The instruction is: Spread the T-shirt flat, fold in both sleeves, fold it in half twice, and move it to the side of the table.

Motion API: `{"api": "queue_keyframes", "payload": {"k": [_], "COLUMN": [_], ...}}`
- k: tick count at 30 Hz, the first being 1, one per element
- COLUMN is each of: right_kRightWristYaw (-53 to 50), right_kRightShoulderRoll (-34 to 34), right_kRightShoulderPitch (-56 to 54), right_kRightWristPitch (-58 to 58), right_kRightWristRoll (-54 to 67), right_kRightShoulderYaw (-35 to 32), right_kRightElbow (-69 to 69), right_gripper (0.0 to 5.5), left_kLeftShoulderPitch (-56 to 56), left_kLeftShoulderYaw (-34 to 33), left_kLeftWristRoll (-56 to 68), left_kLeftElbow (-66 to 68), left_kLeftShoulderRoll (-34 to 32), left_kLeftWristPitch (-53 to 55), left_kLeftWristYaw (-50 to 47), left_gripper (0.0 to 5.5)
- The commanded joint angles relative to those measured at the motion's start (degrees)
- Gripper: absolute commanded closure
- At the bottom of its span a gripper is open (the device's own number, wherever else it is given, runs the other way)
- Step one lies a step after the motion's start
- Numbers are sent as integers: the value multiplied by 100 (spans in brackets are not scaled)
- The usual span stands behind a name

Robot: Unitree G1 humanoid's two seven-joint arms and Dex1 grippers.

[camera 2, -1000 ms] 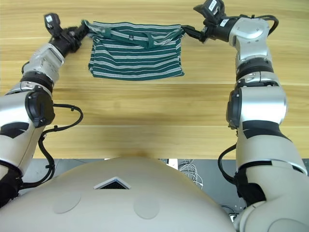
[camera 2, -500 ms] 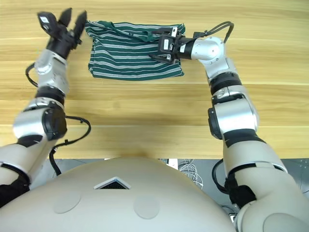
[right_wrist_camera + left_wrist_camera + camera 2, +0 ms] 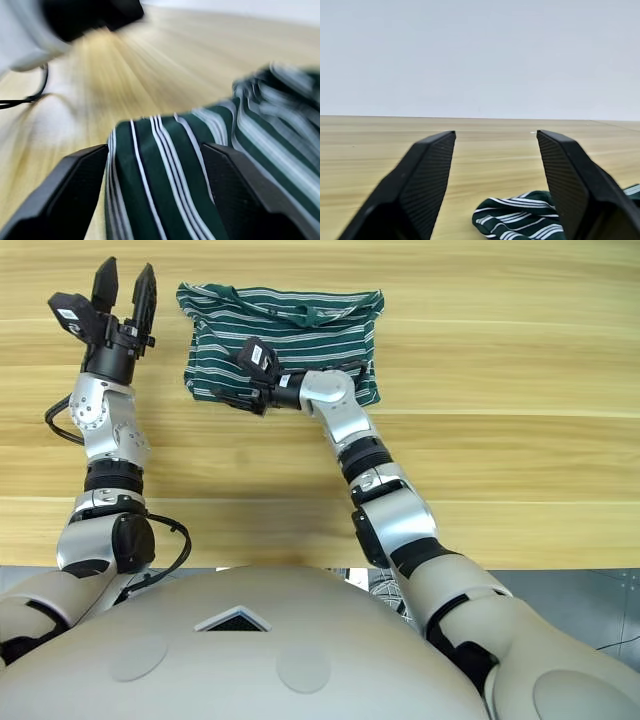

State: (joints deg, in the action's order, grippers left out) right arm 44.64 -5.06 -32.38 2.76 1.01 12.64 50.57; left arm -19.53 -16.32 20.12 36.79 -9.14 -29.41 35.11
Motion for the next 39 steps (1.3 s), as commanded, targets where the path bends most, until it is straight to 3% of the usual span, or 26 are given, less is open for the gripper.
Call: {"api": "queue_keyframes", "payload": {"k": [1, 5, 8, 10, 11, 13, 14, 17, 20, 23, 30, 36, 39], "right_kRightWristYaw": [-525, -952, -653, 256, 1017, 2692, 3398, 4513, 4403, 4171, 3567, 2190, 1680], "right_kRightShoulderRoll": [-195, -427, -545, -304, 125, 1732, 2646, 4434, 4814, 4805, 4697, 4477, 4335], "right_kRightShoulderPitch": [-526, -776, -527, -66, 364, 1443, 1916, 2685, 2555, 2383, 2728, 3302, 2674], "right_kRightWristPitch": [-786, -1542, -1834, -1896, -1792, -1353, -1042, -498, -512, -531, 363, -199, -697], "right_kRightWristRoll": [369, 274, -78, -376, -493, -468, -349, 483, 1325, 1809, 1509, 678, 31], "right_kRightShoulderYaw": [-549, -580, -22, 750, 1364, 2444, 2656, 1835, 470, -177, -476, -223, 57], "right_kRightElbow": [540, 1026, 1094, 580, -188, -2540, -3582, -5238, -5272, -4953, -4568, -4766, -4003], "right_gripper": [208, 208, 208, 208, 208, 208, 208, 208, 208, 208, 208, 208, 208], "left_kLeftShoulderPitch": [351, 534, 606, 663, 694, 721, 730, 797, 921, 1012, 1513, 1779, 1948], "left_kLeftShoulderYaw": [-47, -28, 17, 50, 50, -15, -85, -216, -186, 18, 1352, 1445, 1633], "left_kLeftWristRoll": [212, 314, 318, 299, 288, 320, 381, 532, 496, 335, -1324, -1631, -1694], "left_kLeftElbow": [-636, -1031, -1234, -1391, -1504, -1847, -2078, -2782, -3282, -3584, -3317, -3188, -3364], "left_kLeftShoulderRoll": [29, 62, 97, 112, 101, 25, -35, -130, -105, -68, -759, -1504, -1381], "left_kLeftWristPitch": [202, 360, 429, 439, 445, 481, 530, 721, 841, 965, 450, 90, -29], "left_kLeftWristYaw": [-122, -203, -275, -317, -356, -459, -516, -713, -848, -911, -124, 204, 88], "left_gripper": [261, 261, 261, 261, 261, 261, 261, 261, 261, 261, 261, 261, 261]}}
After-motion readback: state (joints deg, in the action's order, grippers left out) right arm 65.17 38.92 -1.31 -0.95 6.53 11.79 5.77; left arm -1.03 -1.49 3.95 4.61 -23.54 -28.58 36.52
